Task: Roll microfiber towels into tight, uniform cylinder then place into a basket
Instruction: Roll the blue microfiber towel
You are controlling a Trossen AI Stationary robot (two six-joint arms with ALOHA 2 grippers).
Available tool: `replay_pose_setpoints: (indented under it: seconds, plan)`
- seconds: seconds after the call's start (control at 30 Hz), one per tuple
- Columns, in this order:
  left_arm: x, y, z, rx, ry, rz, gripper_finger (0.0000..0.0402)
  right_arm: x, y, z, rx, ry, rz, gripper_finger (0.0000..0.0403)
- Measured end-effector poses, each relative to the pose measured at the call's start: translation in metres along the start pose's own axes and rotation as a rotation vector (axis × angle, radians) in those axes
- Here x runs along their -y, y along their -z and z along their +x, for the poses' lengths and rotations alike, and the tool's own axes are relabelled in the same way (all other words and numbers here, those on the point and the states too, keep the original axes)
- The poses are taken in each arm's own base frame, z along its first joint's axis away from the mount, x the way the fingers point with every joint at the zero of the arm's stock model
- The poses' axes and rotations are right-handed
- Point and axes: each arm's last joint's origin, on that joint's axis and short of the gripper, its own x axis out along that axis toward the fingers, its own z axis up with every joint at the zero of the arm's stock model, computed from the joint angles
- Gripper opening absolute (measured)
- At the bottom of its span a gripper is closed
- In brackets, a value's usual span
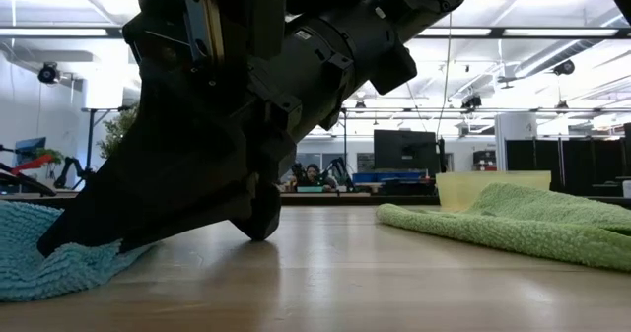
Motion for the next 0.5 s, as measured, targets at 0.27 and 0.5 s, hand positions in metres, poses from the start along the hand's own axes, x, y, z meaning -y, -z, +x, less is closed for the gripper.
replay_pose_setpoints:
  seconds: [0.27,0.5]
  plan:
    - [-0.007,-0.005,-0.011,0.046,-0.066,0.033,0.0145,-0.001,0.002,0.0,-0.007,0.005,0.0,0.0009]
    - [0.009,-0.022,-0.001,0.272,-0.08,0.313,0.0124,-0.002,0.002,0.001,-0.008,0.008,0.003,0.0009]
